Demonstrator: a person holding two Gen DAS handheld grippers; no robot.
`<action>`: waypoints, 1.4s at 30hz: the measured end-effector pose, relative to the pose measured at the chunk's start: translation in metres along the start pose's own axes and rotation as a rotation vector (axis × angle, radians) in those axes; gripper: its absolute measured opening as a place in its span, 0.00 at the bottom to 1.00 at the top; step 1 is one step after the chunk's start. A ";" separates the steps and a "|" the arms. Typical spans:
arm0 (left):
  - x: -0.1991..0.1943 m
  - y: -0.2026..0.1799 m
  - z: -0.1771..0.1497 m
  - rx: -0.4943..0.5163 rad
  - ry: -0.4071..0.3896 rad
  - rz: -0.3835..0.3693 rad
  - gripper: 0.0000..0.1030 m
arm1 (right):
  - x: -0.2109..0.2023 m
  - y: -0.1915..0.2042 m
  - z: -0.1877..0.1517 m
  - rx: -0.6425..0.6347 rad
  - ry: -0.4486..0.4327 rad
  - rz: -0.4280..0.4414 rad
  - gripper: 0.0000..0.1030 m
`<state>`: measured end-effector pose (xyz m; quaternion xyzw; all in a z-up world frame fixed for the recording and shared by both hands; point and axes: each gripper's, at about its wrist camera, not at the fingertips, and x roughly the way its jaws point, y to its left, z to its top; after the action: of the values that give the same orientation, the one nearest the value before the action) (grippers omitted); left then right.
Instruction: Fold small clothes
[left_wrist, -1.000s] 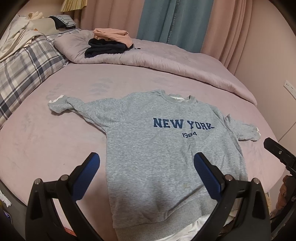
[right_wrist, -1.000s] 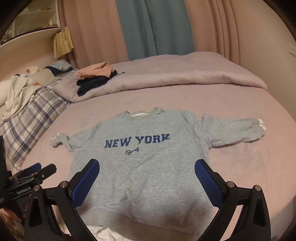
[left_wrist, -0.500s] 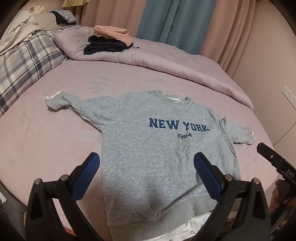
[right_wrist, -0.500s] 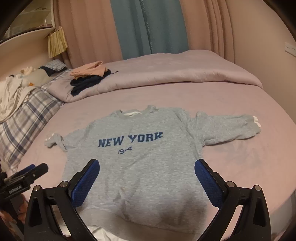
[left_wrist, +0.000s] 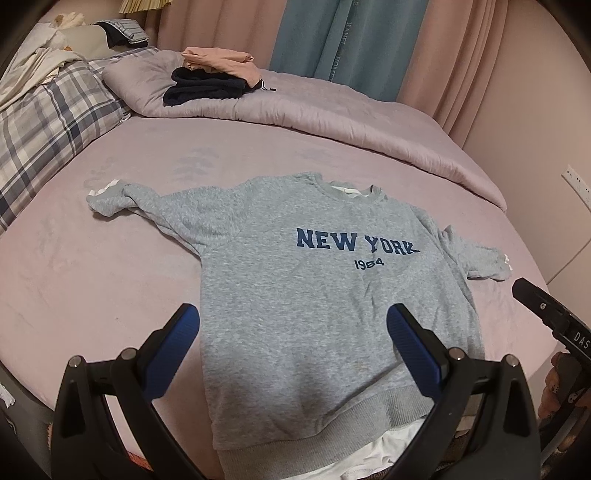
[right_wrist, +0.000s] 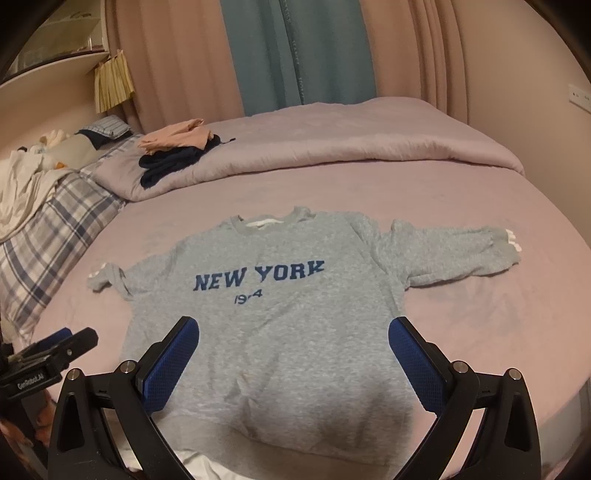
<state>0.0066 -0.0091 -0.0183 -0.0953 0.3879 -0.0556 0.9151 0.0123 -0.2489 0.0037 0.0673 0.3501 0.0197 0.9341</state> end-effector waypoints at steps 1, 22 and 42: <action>0.000 0.000 0.000 0.000 0.000 0.001 0.98 | 0.000 0.000 0.000 0.001 0.000 -0.001 0.99; 0.009 -0.015 -0.006 0.042 0.037 0.013 0.98 | -0.001 -0.009 -0.004 0.029 -0.004 -0.003 0.99; 0.024 -0.027 -0.009 0.067 0.093 -0.006 0.98 | -0.004 -0.058 0.006 0.174 -0.031 0.004 0.99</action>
<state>0.0157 -0.0406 -0.0356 -0.0629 0.4275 -0.0756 0.8986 0.0125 -0.3073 0.0029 0.1494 0.3359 -0.0101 0.9299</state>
